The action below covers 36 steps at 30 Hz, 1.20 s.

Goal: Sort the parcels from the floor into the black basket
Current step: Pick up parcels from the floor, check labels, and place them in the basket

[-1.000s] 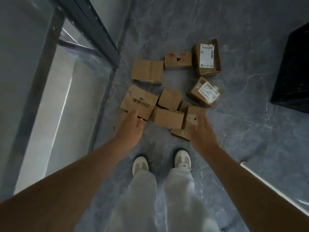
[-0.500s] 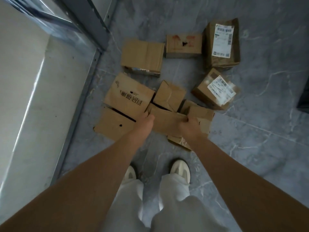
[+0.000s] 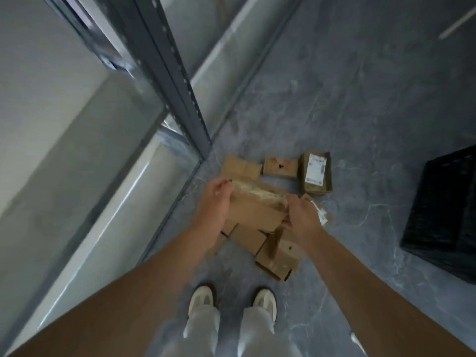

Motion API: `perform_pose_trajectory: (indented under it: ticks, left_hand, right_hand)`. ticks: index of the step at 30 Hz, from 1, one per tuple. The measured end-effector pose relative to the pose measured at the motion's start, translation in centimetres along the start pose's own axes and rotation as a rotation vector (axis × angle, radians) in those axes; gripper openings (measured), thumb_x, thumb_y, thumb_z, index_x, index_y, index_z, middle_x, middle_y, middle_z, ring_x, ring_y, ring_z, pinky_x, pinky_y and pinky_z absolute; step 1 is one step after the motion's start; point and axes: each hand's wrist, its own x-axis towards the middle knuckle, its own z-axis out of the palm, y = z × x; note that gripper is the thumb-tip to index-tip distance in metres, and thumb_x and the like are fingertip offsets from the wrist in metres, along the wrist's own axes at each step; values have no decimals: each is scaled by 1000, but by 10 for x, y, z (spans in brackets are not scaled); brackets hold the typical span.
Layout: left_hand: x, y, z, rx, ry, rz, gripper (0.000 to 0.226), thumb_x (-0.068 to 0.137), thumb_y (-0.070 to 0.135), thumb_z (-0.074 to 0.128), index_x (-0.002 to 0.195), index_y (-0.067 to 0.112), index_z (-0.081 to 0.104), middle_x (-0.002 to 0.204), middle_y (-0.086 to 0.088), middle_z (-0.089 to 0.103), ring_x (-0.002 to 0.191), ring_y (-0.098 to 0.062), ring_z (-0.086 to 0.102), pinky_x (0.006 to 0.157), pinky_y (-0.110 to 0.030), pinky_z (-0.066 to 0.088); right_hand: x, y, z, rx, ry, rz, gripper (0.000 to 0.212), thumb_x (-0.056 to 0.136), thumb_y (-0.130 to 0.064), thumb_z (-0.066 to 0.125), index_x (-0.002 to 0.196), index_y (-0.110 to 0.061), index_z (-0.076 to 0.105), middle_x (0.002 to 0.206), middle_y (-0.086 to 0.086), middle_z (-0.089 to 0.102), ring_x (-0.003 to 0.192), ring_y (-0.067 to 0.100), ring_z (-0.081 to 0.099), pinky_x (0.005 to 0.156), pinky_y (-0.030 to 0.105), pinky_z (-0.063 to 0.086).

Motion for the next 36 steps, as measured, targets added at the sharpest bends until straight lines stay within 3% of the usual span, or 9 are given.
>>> perform_pose_trajectory:
  ticks: [3, 8, 14, 18, 22, 27, 31, 34, 36]
  left_hand:
    - [-55, 84, -41, -93, 87, 134, 25, 96, 25, 56, 120, 22, 63, 116, -3, 64, 102, -18, 61, 90, -34, 50]
    - [-154, 192, -116, -215, 173, 356, 18, 94, 21, 61, 105, 33, 67, 115, 0, 68, 105, -16, 65, 95, -36, 53]
    - [-269, 246, -194, -405, 333, 493, 22, 97, 12, 56, 116, 22, 64, 110, 0, 67, 98, -13, 66, 87, -36, 56]
    - [-326, 225, -231, -444, 405, 472, 24, 97, 8, 55, 106, 29, 62, 119, -6, 66, 109, -20, 64, 94, -37, 54]
    - [-382, 192, -268, -502, 490, 512, 26, 87, 3, 60, 94, 28, 63, 111, 2, 69, 109, -16, 64, 98, -46, 52]
    - [-465, 135, -330, -550, 656, 558, 20, 89, -1, 62, 105, 9, 55, 104, 6, 67, 84, 13, 62, 73, -8, 48]
    - [-537, 72, -389, -572, 783, 585, 17, 92, 3, 63, 104, 6, 51, 93, 12, 68, 81, 14, 64, 66, -4, 46]
    - [-587, 18, -425, -616, 890, 603, 20, 92, 6, 64, 101, 10, 47, 104, 7, 72, 103, -3, 68, 76, -18, 54]
    - [-619, -17, -445, -615, 977, 612, 21, 92, 6, 64, 100, 15, 47, 119, 1, 68, 114, -14, 65, 85, -30, 56]
  right_hand:
    - [-75, -82, -23, 37, -9, -137, 34, 102, -31, 45, 77, -13, 60, 78, 5, 58, 98, 35, 63, 97, 54, 49]
    - [-200, -196, -47, 8, -58, -485, 28, 98, -21, 46, 82, -8, 65, 102, 21, 68, 101, 40, 62, 94, 62, 47]
    - [-342, -265, -48, 1, -177, -802, 15, 93, -20, 58, 100, -16, 70, 97, 1, 69, 96, 19, 64, 89, 39, 54]
    - [-408, -245, -37, -39, -269, -861, 15, 96, -22, 56, 103, -12, 64, 98, 3, 65, 91, 15, 61, 74, 26, 50]
    - [-459, -226, -13, -44, -321, -890, 20, 94, -39, 57, 92, -19, 62, 100, 8, 67, 95, 23, 66, 87, 46, 57]
    - [-543, -175, 38, -97, -494, -909, 30, 87, -52, 64, 86, -21, 62, 95, 3, 69, 93, 21, 68, 88, 45, 57]
    - [-609, -116, 87, -160, -784, -797, 17, 87, -27, 71, 85, -13, 62, 105, 14, 72, 97, 28, 69, 90, 43, 56]
    - [-662, -68, 120, -208, -984, -752, 9, 89, -6, 64, 86, -11, 57, 103, 19, 67, 87, 27, 64, 78, 35, 56]
    - [-694, -36, 135, -278, -1109, -738, 20, 89, 0, 60, 104, -14, 58, 108, 16, 69, 85, 24, 65, 76, 32, 56]
